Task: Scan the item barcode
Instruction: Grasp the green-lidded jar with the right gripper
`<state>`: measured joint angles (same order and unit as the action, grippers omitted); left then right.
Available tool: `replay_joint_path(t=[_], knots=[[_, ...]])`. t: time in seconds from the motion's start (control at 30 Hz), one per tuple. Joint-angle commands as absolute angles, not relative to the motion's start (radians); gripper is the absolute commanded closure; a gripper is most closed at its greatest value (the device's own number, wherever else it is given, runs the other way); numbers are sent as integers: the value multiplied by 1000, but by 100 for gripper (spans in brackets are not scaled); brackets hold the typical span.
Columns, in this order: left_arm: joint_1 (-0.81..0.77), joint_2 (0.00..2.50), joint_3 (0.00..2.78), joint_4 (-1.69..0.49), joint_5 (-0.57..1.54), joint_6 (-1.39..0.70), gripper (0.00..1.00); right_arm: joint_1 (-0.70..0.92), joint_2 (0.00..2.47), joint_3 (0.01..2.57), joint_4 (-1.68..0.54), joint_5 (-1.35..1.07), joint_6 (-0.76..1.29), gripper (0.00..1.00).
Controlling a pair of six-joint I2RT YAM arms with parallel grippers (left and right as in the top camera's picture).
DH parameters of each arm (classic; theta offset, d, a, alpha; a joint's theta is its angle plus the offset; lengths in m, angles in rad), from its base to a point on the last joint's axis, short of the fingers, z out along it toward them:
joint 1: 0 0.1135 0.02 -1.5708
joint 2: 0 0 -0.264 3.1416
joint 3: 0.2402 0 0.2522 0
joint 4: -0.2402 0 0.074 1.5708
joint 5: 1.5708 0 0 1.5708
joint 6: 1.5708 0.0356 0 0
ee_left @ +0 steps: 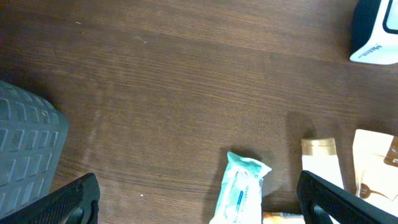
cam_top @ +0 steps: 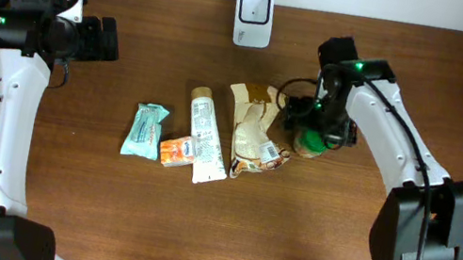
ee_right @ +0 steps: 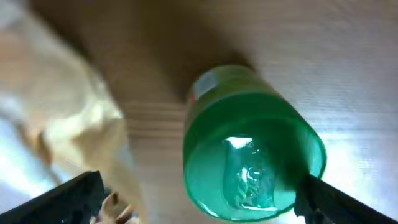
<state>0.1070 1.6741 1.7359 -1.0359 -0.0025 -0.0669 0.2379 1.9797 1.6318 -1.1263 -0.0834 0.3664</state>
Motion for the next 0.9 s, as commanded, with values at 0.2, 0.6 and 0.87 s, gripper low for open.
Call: replay_joint_path(t=[0.2, 0.6, 0.87], knots=[[108, 1670, 1740, -1037, 4, -47, 1, 235, 1994, 1532, -1015, -33, 580, 1], [108, 1670, 1740, -1037, 4, -47, 1, 279, 1994, 1711, -1108, -119, 335, 3], [108, 1670, 1740, -1037, 4, -47, 1, 314, 2017, 1765, -1149, -68, 264, 0]])
